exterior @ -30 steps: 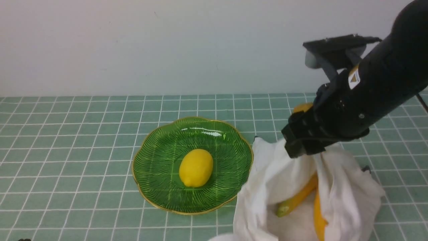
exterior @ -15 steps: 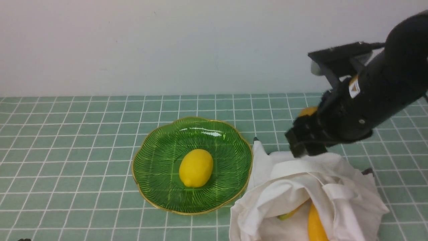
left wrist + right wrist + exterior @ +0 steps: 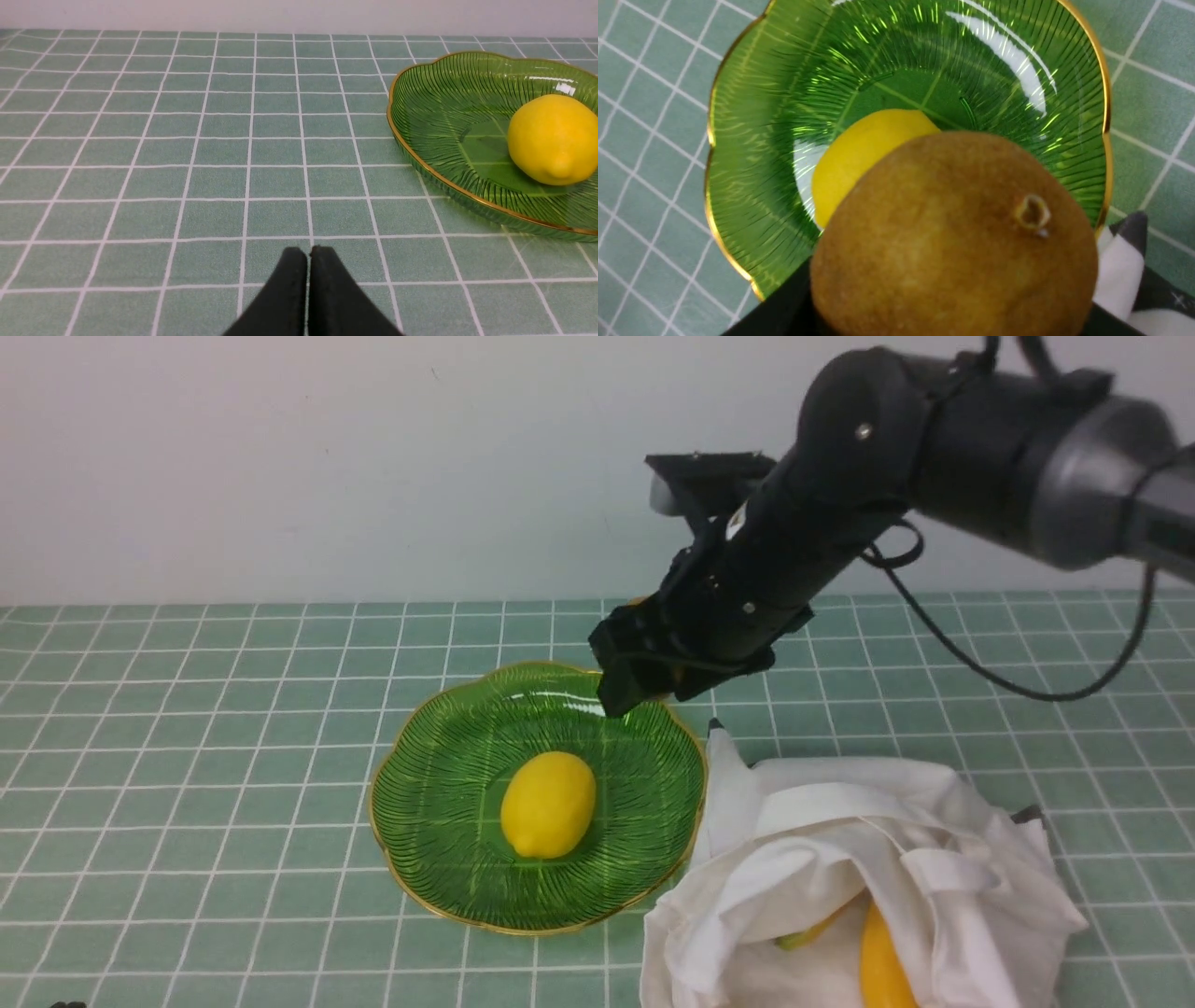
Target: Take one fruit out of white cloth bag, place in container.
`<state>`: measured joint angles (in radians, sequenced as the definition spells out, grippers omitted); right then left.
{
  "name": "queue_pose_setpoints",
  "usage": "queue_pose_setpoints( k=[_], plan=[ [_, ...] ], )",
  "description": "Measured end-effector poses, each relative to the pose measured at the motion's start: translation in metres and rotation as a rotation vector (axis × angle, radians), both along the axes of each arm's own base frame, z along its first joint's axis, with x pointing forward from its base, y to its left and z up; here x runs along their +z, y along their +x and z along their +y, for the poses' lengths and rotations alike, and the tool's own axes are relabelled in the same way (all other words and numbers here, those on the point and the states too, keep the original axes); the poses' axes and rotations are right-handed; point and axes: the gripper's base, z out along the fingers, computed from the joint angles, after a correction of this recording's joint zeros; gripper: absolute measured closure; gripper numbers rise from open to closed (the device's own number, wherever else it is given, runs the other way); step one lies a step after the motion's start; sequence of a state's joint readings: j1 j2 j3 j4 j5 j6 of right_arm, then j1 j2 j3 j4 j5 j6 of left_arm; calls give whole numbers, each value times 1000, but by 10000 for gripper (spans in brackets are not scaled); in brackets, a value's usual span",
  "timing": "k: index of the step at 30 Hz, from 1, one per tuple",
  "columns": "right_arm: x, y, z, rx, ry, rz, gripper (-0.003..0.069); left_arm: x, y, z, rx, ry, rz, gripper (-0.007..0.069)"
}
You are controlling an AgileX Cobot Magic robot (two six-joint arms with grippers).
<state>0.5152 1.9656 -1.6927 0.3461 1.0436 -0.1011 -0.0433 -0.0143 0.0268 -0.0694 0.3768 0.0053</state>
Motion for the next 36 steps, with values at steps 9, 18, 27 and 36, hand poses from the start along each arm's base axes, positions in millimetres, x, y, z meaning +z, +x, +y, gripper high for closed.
queue_pose_setpoints(
  k=[9, 18, 27, 36],
  plan=[
    [-47, 25, 12, 20, -75, 74, 194, 0, 0, 0, 0, 0, 0, 632],
    [-42, 23, 11, 46, -108, 98, 36, 0, 0, 0, 0, 0, 0, 632],
    [22, 23, 0, 47, -153, -57, 178, 0, 0, 0, 0, 0, 0, 632],
    [125, -63, -53, 15, -95, -232, 634, 0, 0, 0, 0, 0, 0, 632]
  ],
)
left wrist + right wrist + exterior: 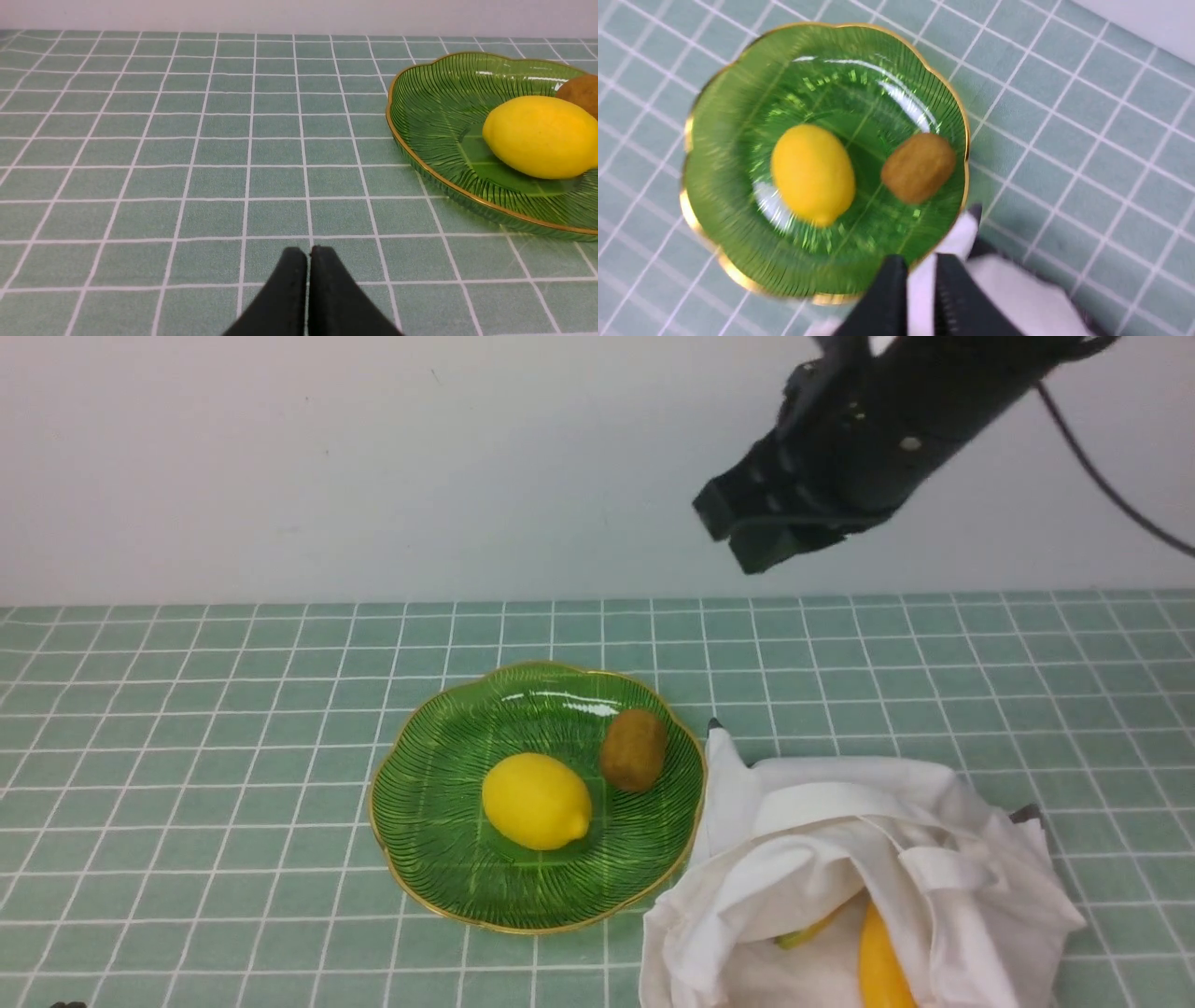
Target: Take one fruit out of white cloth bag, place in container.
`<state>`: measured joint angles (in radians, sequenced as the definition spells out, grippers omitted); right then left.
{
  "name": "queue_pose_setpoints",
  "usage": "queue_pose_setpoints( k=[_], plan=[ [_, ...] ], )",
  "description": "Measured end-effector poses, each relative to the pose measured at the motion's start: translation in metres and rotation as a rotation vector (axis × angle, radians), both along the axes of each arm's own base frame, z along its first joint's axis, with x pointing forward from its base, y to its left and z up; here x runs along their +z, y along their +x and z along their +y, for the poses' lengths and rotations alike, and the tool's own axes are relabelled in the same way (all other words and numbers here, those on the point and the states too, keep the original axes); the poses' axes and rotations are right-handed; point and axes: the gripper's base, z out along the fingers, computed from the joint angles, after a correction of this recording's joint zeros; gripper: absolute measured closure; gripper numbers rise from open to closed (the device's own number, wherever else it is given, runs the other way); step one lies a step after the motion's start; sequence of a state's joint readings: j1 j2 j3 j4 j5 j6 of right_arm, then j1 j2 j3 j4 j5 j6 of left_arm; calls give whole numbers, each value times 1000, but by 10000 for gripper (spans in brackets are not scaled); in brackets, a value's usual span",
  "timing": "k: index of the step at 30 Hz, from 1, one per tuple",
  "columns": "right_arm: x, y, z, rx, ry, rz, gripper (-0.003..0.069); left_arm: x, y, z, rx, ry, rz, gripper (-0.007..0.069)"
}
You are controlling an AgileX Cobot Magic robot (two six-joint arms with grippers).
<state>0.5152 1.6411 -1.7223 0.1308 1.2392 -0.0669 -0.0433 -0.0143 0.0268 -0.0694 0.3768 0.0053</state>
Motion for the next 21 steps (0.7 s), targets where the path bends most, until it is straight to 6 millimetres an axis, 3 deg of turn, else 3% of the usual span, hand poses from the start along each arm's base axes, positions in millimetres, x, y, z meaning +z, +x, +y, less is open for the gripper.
queue_pose_setpoints(
  k=[3, 4, 5, 6, 7, 8, 10, 14, 21],
  plan=[
    [-19, -38, -15, 52, 1, 98, 666, 0, 0, 0, 0, 0, 0, 632],
    [-35, -48, -17, 80, -7, 157, 670, 0, 0, 0, 0, 0, 0, 632],
    [-40, -52, -17, 90, -3, 177, 671, 0, 0, 0, 0, 0, 0, 632],
    [-61, -61, -19, 126, -24, 245, 671, 0, 0, 0, 0, 0, 0, 632],
    [-64, -62, -19, 131, -23, 257, 671, 0, 0, 0, 0, 0, 0, 632],
    [-87, -70, -21, 164, -48, 327, 671, 0, 0, 0, 0, 0, 0, 632],
    [-114, -77, -26, 191, -96, 397, 671, 0, 0, 0, 0, 0, 0, 632],
    [-156, -77, -34, 180, -208, 442, 671, 0, 0, 0, 0, 0, 0, 632],
    [-197, -53, -42, 32, -366, 369, 671, 0, 0, 0, 0, 0, 0, 632]
  ],
)
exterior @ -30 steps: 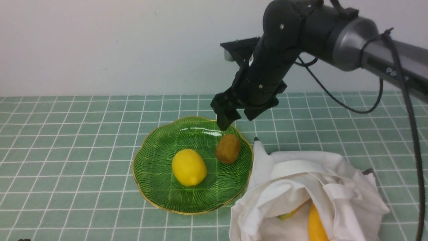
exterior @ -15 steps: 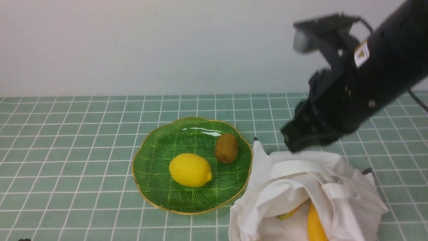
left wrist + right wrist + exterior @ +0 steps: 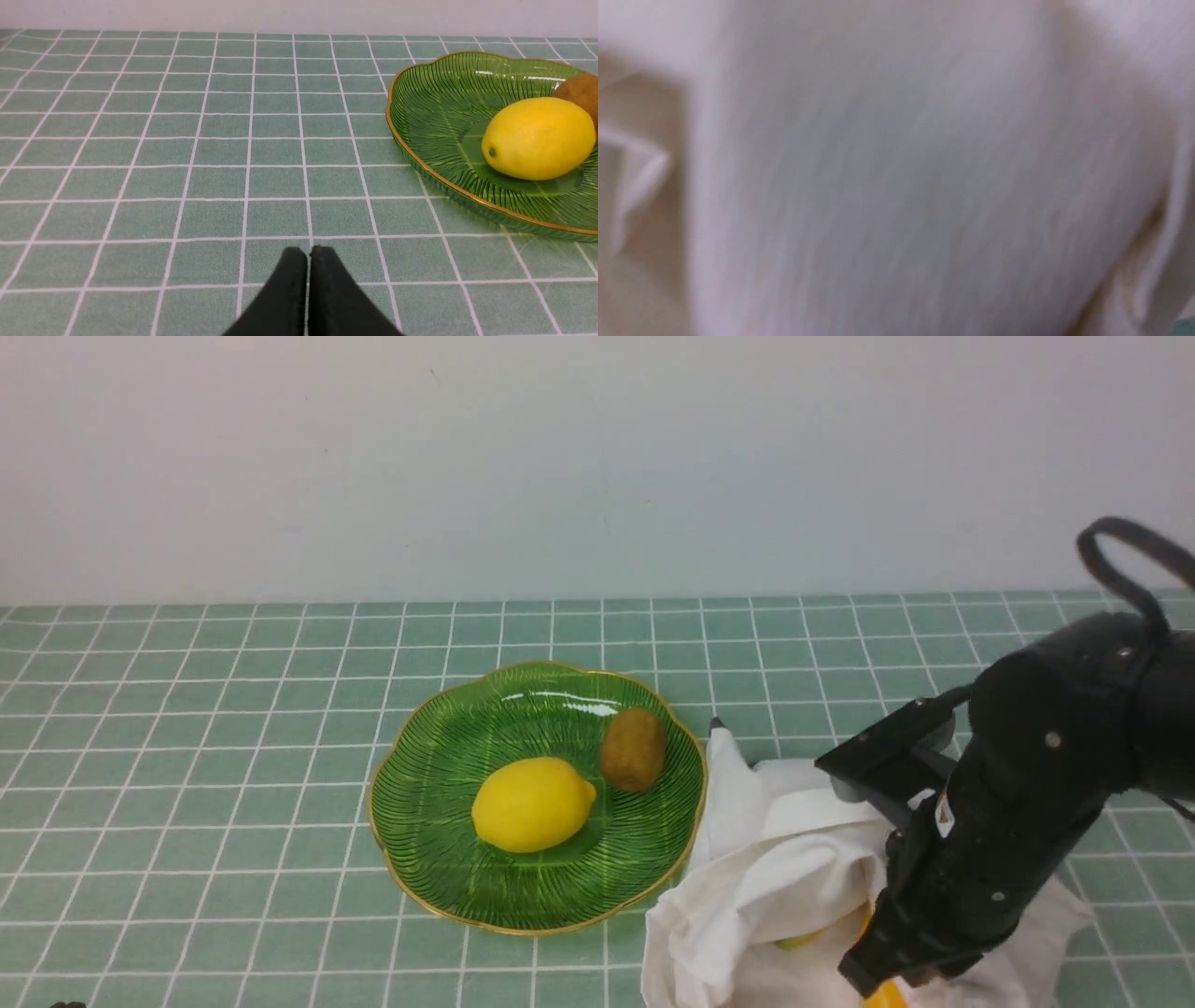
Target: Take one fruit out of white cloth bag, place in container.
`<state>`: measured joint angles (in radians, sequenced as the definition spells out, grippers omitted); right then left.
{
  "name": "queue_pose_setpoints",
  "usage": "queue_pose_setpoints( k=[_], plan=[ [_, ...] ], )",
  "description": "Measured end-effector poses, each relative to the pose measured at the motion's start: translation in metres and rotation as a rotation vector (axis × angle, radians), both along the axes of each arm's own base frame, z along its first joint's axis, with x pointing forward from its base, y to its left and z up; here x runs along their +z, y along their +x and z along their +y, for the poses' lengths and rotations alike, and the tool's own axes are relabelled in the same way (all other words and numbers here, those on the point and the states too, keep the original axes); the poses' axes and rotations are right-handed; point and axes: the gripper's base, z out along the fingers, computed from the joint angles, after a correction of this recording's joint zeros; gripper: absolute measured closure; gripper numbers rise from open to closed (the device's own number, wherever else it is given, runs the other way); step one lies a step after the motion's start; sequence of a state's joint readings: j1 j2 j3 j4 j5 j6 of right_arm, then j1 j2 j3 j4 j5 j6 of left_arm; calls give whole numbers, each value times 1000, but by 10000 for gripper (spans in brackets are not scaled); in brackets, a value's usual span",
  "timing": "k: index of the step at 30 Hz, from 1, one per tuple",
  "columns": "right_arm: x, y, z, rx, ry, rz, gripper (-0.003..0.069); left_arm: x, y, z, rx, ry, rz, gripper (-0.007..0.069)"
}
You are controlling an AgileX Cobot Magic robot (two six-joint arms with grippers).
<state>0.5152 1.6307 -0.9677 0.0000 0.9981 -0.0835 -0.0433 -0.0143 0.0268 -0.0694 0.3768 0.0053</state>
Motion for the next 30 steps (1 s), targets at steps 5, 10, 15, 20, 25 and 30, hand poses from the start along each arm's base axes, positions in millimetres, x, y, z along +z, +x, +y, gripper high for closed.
queue_pose_setpoints(
  k=[5, 10, 15, 20, 25, 30],
  plan=[
    [-22, 20, -8, -75, -148, -79, 671, 0, 0, 0, 0, 0, 0, 632],
    [-14, 47, -27, -198, -212, -201, 671, 0, 0, 0, 0, 0, 0, 632],
    [3, 68, -37, -258, -169, -269, 671, 0, 0, 0, 0, 0, 0, 632],
    [8, 65, -32, -254, -117, -176, 671, 0, 0, 0, 0, 0, 0, 632],
    [22, 49, -31, -273, -78, -92, 671, 0, 0, 0, 0, 0, 0, 632],
    [81, 18, -37, -281, 54, -165, 673, 0, 0, 0, 0, 0, 0, 632]
  ],
)
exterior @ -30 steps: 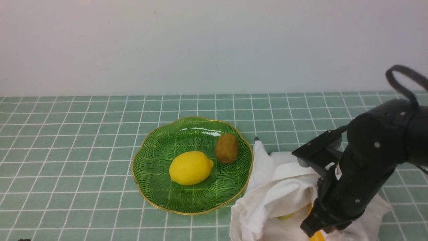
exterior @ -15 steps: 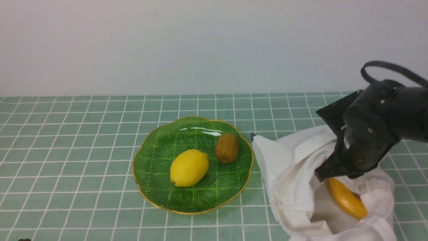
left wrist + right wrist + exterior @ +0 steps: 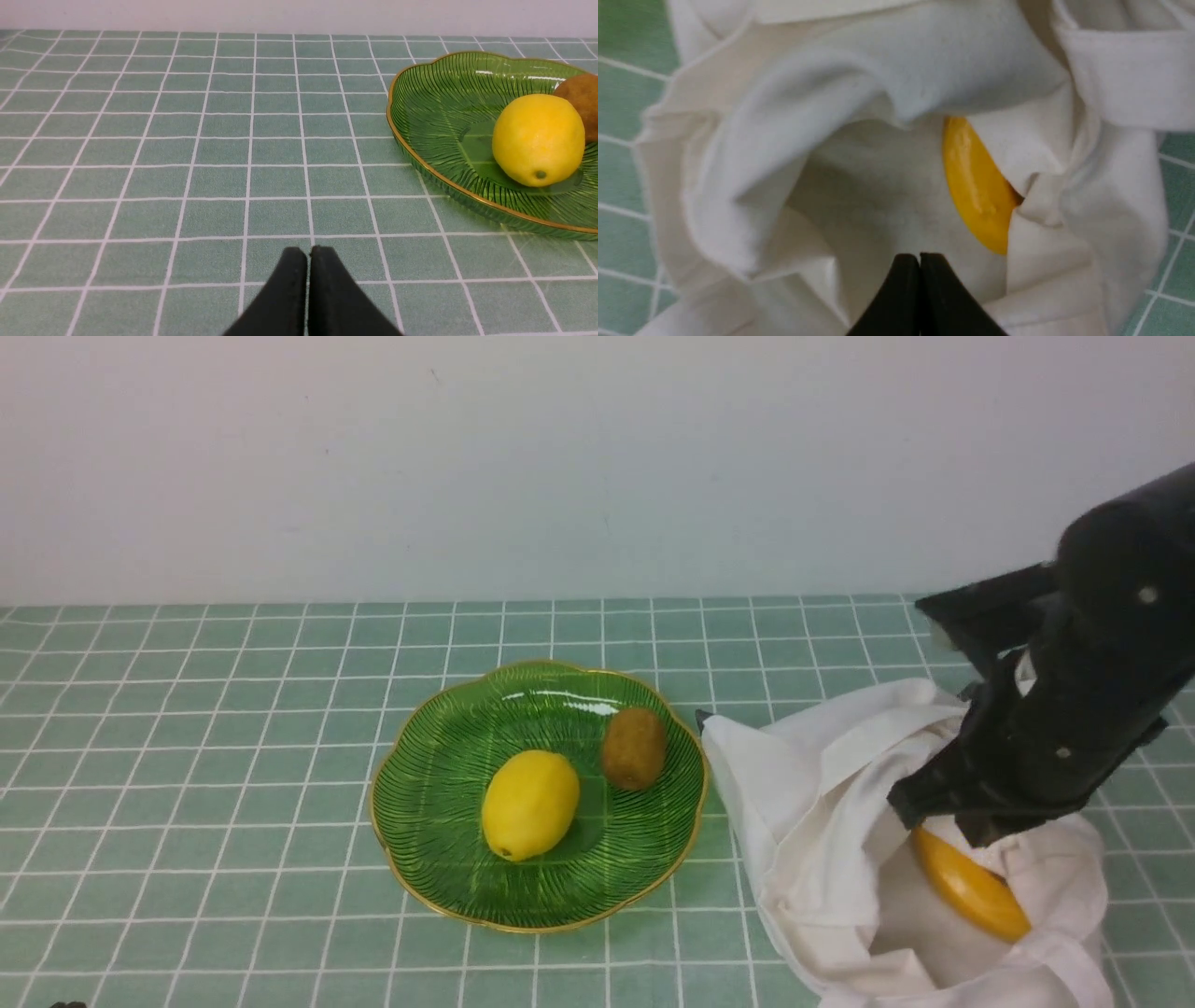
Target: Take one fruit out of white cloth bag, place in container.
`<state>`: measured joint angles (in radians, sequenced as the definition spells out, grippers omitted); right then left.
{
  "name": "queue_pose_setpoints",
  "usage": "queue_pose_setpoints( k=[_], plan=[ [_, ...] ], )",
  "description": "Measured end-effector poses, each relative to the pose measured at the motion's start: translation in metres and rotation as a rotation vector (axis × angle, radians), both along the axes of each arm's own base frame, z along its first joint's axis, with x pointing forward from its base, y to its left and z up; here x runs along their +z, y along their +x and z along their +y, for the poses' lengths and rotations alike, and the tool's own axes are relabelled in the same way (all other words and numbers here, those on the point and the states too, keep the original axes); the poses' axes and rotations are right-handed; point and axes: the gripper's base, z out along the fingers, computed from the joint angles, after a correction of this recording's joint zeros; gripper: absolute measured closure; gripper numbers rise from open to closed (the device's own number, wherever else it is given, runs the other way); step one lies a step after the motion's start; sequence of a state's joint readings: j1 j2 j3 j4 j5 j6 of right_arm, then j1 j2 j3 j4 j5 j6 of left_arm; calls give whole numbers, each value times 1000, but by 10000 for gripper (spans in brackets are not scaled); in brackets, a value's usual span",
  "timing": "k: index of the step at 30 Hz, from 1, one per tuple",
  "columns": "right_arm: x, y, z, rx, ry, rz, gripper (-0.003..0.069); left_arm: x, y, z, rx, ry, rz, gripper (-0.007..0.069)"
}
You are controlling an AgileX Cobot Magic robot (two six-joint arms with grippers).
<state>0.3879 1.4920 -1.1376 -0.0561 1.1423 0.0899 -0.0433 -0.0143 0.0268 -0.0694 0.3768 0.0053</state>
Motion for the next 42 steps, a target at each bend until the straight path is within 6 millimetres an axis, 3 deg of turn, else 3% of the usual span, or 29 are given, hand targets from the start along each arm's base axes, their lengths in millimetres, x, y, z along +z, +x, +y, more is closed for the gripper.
queue_pose_setpoints(
  k=[5, 6, 10, 11, 13, 15, 17, 19, 21, 22, 28, 42],
  plan=[
    [56, -38, -13, 10, 96, -168, 673, 0, 0, 0, 0, 0, 0, 632],
    [79, -56, -20, 13, 138, -262, 673, 0, 0, 0, 0, 0, 0, 632],
    [129, -107, -41, 20, 248, -536, 673, 0, 0, 0, 0, 0, 0, 632],
    [136, -116, -44, 22, 266, -586, 673, 0, 0, 0, 0, 0, 0, 632],
    [157, -149, -58, 26, 328, -750, 673, 0, 0, 0, 0, 0, 0, 632],
    [166, -181, -71, 27, 383, -888, 673, 0, 0, 0, 0, 0, 0, 632],
    [165, -204, -81, 30, 419, -986, 673, 0, 0, 0, 0, 0, 0, 632],
    [151, -238, -94, 37, 473, -1130, 673, 0, 0, 0, 0, 0, 0, 632],
    [143, -243, -96, 39, 486, -1164, 673, 0, 0, 0, 0, 0, 0, 632],
    [130, -252, -99, 43, 511, -1222, 673, 0, 0, 0, 0, 0, 0, 632],
    [100, -264, -102, 65, 549, -1310, 673, 0, 0, 0, 0, 0, 0, 632],
    [102, -266, -103, 64, 581, -1360, 673, 0, 0, 0, 0, 0, 0, 632]
  ],
)
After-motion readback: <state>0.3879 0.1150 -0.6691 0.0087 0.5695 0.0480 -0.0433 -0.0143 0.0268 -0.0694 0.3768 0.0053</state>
